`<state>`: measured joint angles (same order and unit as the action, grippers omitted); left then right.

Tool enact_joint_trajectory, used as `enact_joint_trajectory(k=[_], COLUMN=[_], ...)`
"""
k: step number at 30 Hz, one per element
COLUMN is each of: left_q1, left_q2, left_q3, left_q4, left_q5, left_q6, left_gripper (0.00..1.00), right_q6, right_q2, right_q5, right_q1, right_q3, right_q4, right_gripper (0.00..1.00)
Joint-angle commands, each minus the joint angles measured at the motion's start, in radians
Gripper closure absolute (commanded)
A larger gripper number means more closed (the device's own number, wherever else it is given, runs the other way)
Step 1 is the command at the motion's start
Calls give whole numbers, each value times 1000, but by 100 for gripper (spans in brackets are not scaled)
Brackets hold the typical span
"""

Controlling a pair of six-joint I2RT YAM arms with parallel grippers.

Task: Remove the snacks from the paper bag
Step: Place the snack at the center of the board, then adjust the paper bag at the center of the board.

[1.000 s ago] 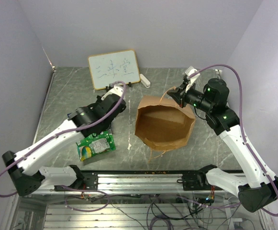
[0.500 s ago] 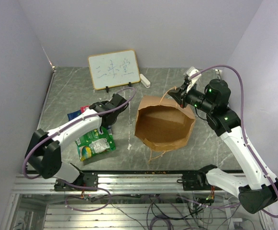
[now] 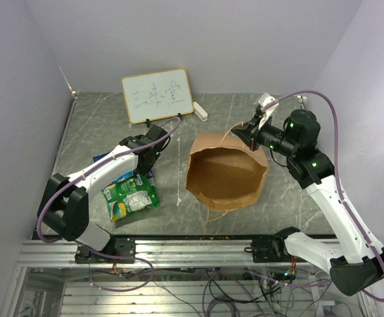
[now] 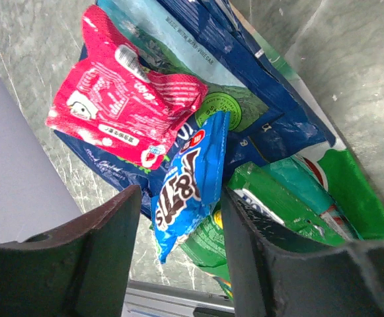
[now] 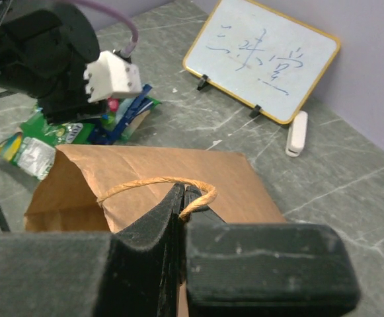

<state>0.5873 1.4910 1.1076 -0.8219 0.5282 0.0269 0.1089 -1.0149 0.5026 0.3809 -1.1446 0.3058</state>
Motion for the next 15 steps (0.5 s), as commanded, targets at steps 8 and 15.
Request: enact_joint_trajectory(k=[8, 15], left_q1=[-5, -5], left_q2=[-76, -65], left_q3=[324, 432], left_q4=[-74, -49], left_q5=[-217, -232], left_q6=[-97, -137], left_gripper=[25, 25], right_q6=[-192, -453], right_q2=[36, 84], right_q5=[15, -104], right_q1=[-1, -2], right_q3=[-135, -175], right_q4=[118, 102], right_gripper=[100, 100])
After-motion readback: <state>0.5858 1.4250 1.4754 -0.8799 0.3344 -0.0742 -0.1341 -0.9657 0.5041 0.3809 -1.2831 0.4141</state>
